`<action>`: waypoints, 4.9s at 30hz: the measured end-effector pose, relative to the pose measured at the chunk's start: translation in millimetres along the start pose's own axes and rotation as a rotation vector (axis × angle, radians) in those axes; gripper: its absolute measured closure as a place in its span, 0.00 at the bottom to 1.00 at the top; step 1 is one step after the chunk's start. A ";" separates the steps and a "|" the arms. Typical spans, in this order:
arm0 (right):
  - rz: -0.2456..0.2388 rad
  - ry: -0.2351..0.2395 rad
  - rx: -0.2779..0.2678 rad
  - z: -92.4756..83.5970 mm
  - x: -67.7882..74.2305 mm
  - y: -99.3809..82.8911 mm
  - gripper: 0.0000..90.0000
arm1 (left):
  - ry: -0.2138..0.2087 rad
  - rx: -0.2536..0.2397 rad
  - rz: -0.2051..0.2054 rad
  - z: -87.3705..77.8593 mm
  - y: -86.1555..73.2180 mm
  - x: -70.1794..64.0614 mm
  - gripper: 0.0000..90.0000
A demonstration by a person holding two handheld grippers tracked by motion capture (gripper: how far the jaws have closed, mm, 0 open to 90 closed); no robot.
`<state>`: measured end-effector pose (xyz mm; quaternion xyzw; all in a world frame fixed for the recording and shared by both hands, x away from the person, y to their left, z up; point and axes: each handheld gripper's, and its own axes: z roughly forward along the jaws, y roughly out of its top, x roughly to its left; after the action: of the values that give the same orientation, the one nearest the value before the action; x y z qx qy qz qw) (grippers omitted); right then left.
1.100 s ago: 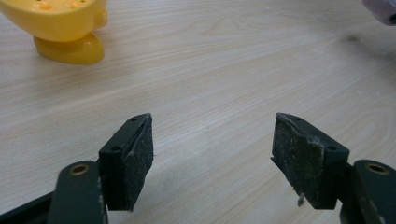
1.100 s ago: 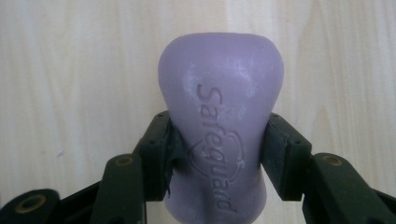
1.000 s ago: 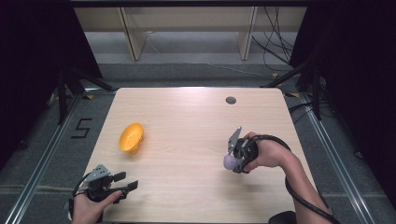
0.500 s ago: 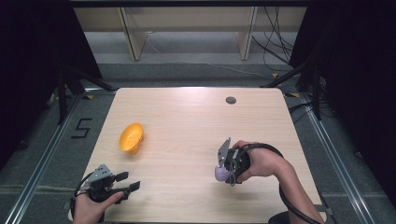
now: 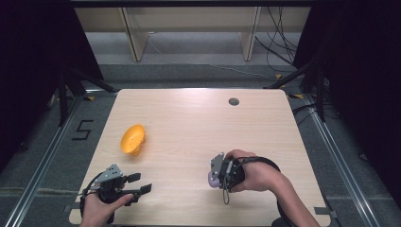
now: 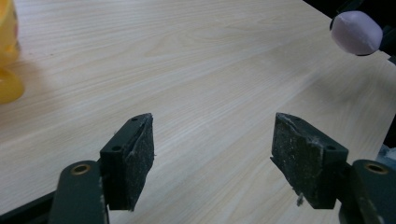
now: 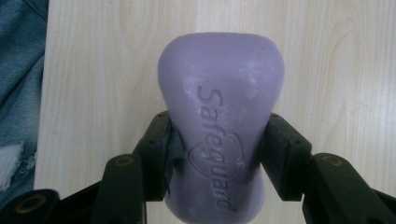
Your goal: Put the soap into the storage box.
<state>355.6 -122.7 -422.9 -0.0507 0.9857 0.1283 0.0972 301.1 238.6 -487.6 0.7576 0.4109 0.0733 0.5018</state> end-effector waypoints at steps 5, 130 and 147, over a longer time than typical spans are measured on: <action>0.030 -0.074 -0.016 0.0 13.2 -3.1 0.56 | -0.016 0.012 0.001 1.1 1.6 -1.9 0.33; -0.100 -0.819 -0.081 -5.3 66.6 28.8 0.37 | -0.209 0.003 0.142 92.4 96.8 -86.3 0.65; 0.042 -0.816 -0.096 -11.2 69.1 9.2 0.38 | -0.128 -0.018 0.161 82.3 98.9 -82.3 0.65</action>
<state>285.0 -121.9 -424.2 0.0200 0.8599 0.1856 0.4751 344.9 108.0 -421.7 0.7867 0.3152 0.0685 0.5264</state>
